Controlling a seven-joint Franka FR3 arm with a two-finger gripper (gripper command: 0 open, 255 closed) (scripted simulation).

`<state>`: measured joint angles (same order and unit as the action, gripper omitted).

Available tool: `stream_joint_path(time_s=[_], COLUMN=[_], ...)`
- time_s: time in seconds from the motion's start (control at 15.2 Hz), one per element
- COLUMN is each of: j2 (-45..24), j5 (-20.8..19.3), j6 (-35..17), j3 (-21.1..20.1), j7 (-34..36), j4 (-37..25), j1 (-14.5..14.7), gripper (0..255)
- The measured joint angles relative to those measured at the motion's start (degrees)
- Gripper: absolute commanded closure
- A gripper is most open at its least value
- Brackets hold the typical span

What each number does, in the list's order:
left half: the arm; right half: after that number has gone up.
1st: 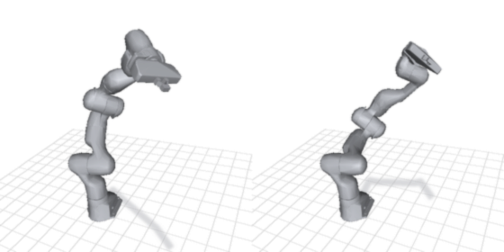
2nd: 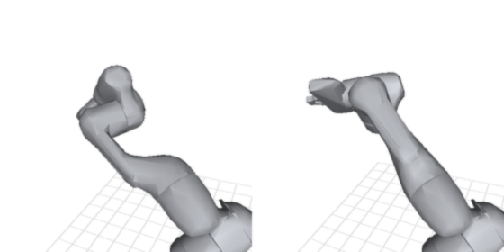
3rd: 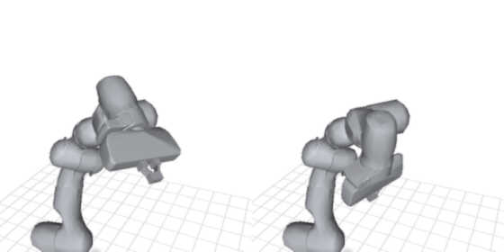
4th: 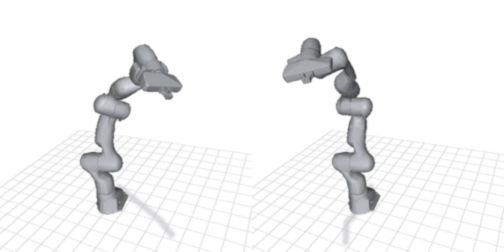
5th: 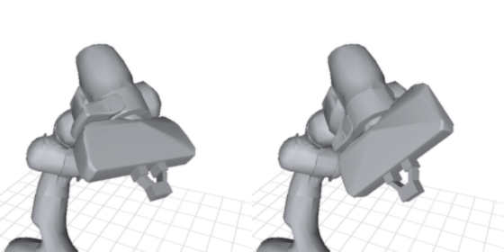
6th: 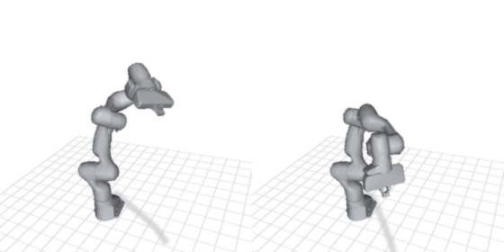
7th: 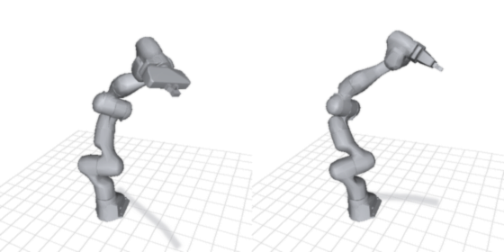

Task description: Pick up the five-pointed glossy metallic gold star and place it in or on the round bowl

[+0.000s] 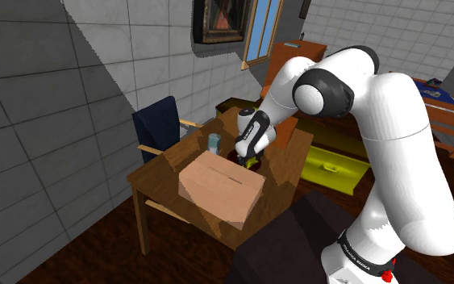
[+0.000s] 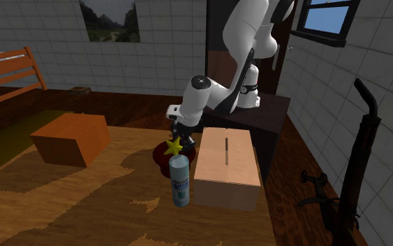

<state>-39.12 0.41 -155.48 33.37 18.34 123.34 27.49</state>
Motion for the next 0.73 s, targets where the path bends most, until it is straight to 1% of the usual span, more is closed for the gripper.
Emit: stream_joint_path(time_s=[0.2,0.73], j2=[1.3,7.2], j5=[-0.5,-2.9], j6=[1.0,4.7], j3=[0.7,4.3], j7=[-0.1,0.0], j4=[0.6,1.8], j1=[0.6,3.6], gripper=[255,255])
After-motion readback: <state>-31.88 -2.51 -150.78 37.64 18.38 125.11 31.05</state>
